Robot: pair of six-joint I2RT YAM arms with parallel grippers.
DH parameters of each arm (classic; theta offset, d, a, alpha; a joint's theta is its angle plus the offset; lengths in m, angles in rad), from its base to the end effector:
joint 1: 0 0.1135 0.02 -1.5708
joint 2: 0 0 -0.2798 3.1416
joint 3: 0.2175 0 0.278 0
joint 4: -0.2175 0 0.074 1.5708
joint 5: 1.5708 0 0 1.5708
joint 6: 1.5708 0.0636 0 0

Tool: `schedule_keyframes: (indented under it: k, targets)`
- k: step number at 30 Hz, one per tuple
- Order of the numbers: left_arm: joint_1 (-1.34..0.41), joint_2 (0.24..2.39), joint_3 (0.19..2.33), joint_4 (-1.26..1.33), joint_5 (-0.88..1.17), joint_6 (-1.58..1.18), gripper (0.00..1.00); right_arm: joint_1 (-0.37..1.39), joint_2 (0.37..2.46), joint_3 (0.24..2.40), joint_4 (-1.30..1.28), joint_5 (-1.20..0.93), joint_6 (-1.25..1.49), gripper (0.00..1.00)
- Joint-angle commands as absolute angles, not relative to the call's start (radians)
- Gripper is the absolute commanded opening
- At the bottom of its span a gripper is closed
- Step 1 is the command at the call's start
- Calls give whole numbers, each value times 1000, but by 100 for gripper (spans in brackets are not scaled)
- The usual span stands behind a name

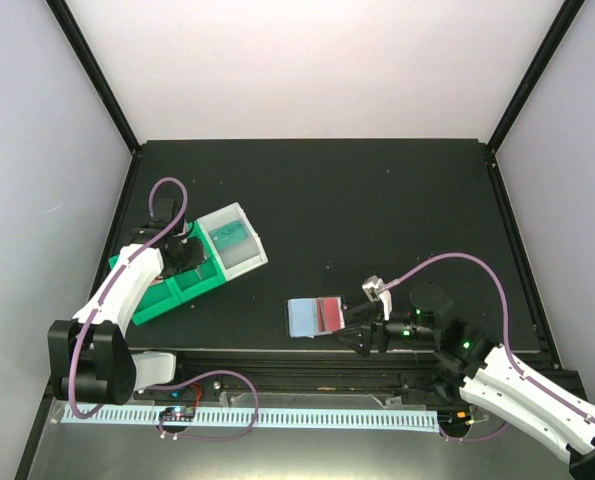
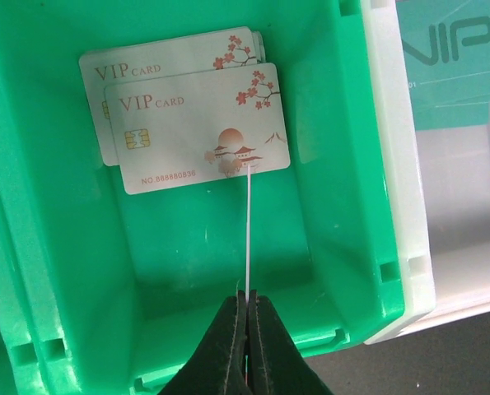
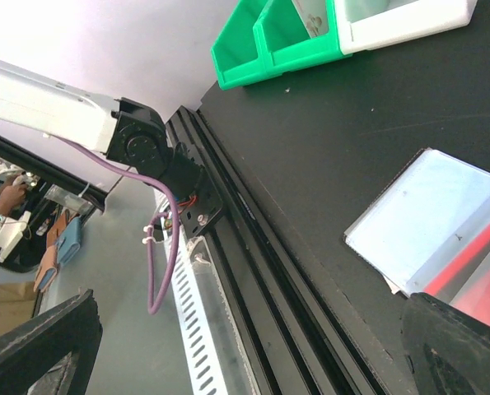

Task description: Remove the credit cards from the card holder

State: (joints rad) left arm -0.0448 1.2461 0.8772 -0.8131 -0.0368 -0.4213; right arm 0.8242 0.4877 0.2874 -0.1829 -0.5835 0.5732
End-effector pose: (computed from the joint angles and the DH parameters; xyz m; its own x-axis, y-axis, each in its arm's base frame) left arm 0.2575 -0.0092 0.2095 -0.8562 -0.3707 -0.3599 -0.3499 0.9285 -0.1240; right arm 0.0888 0.1476 0.2019 -0.7338 -0.1266 -0.6675 -0.6685 0.3099 0.6761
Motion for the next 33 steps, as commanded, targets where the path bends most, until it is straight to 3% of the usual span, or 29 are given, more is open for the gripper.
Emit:
schedule_keyframes:
  k: [1,21,33]
  targets:
    - [-38,1271,899,-768,-31,-412,2,827,477,293,-193,-566,555,100]
    - [-38,1273,867,-715,-126,-445,2,828,479,284,-183,-579,582,100]
    - [-38,1131,814,-669,-134,-523,1,828,455,274,-189,-571,612,100]
